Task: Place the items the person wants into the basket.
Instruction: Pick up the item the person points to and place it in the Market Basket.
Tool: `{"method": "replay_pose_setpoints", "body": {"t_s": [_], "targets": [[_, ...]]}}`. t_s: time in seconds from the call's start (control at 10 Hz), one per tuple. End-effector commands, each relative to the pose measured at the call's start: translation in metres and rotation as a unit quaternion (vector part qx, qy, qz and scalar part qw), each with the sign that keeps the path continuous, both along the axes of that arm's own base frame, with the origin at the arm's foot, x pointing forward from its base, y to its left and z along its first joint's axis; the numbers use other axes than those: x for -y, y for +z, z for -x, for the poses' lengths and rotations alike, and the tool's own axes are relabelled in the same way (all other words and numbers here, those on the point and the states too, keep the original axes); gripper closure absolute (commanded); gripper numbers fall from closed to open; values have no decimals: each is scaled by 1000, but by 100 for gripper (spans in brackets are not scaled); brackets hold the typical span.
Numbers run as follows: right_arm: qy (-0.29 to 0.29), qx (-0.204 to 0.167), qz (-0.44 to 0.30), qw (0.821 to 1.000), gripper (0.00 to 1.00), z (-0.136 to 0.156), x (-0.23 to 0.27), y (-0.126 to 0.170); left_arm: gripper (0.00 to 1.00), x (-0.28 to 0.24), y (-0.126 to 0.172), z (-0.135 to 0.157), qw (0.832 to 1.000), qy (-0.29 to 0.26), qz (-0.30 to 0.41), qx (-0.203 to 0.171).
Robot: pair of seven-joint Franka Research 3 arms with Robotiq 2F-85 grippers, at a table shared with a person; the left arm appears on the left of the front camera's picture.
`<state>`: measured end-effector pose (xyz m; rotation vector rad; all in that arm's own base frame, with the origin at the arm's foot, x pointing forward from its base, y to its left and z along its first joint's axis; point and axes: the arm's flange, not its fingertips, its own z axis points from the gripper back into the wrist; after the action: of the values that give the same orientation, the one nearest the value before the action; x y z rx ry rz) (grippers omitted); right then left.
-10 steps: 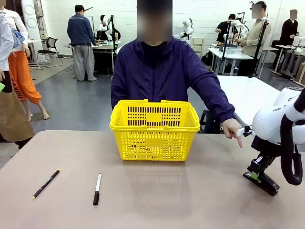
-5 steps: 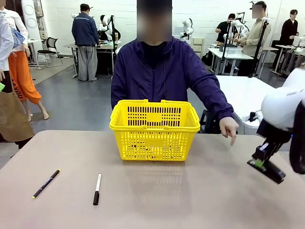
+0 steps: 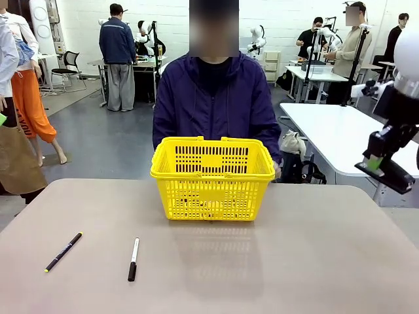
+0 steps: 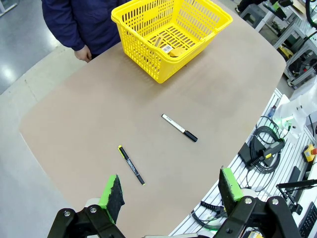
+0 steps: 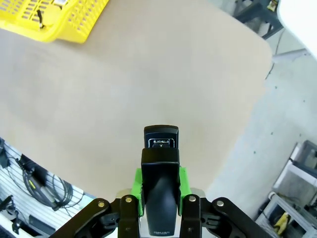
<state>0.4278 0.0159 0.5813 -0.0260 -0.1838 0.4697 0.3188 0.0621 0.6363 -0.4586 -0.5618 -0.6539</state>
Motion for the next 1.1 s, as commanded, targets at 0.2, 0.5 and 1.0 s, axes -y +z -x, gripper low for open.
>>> {"method": "replay_pose_setpoints", "body": {"t_s": [0.2,0.5,1.0], "targets": [[-10,1,-2,1000,80,-6,-1,7,0,-1,-1,1,1000,-1,3,1],[-10,1,-2,1000,80,-6,-1,7,0,-1,-1,1,1000,-1,3,1],[-10,1,-2,1000,80,-6,-1,7,0,-1,-1,1,1000,-1,3,1]]}}
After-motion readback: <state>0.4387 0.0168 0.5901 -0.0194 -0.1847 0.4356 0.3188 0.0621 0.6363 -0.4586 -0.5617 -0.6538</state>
